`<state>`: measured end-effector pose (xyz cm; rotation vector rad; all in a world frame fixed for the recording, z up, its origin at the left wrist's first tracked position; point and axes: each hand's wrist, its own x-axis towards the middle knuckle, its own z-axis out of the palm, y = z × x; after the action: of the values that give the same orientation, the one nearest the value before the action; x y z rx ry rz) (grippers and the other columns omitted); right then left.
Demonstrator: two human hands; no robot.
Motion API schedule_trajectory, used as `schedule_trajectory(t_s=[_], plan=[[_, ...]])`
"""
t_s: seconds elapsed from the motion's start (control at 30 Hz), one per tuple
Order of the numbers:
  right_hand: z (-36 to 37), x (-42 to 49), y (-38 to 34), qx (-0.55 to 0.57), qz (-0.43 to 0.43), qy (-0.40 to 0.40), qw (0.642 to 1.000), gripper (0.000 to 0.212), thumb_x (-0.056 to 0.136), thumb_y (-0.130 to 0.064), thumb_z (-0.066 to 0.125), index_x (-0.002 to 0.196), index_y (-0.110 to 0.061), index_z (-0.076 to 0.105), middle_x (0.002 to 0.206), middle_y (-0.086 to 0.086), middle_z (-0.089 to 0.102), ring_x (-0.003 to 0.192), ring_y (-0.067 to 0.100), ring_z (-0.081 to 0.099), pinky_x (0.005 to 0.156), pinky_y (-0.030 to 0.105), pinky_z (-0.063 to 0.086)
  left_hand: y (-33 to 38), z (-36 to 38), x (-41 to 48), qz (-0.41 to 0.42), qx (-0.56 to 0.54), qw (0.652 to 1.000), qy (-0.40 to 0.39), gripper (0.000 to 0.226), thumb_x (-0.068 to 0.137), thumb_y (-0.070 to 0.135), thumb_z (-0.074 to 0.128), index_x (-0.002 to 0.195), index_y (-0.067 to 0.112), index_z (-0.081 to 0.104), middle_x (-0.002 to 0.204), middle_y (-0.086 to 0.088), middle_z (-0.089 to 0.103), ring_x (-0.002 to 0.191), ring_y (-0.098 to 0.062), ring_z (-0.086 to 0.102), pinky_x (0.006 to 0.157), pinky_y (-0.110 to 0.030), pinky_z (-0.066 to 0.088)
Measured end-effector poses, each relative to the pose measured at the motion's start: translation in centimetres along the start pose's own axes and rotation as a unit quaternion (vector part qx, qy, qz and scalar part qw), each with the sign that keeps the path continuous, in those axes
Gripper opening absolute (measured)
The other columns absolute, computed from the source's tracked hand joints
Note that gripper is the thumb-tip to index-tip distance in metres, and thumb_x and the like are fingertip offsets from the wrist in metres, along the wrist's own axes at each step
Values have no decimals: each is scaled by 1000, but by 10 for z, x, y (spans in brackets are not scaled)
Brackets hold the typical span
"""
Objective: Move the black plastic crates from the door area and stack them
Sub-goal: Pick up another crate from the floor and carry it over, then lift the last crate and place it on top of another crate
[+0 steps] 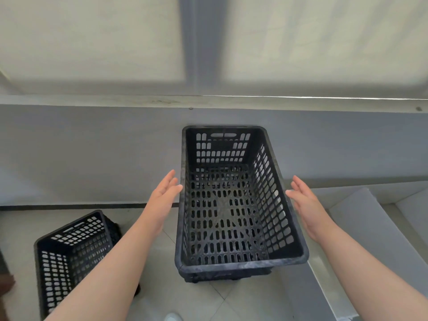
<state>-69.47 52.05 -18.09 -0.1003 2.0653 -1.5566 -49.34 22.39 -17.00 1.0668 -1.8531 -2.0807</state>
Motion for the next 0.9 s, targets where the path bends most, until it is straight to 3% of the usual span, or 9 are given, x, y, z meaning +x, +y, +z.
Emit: schedule_trajectory(t_s=[0.27, 0.47, 0.9], plan=[[-13, -1, -8, -16, -10, -66, 998, 65, 108, -20, 50, 166, -29, 25, 174, -3, 26, 158, 16, 26, 129, 42, 20, -1, 14, -35, 25, -9, 997, 67, 54, 104, 28, 50, 155, 36, 33, 156, 7, 42, 136, -8, 40, 114, -32, 30], [-6, -1, -23, -38, -31, -127, 991, 62, 108, -23, 49, 165, -31, 27, 173, -4, 28, 158, 16, 27, 129, 46, 19, -7, 14, -75, 39, -40, 991, 123, 55, 103, 25, 53, 154, 36, 36, 153, 5, 46, 139, -12, 43, 119, -41, 30], [111, -43, -56, -70, -75, -241, 965, 61, 109, -24, 46, 166, -31, 26, 171, -7, 31, 156, 14, 29, 129, 42, 22, -32, -90, -155, 53, -87, 969, 226, 52, 103, 28, 50, 152, 37, 37, 149, 5, 49, 138, -15, 46, 114, -40, 37]])
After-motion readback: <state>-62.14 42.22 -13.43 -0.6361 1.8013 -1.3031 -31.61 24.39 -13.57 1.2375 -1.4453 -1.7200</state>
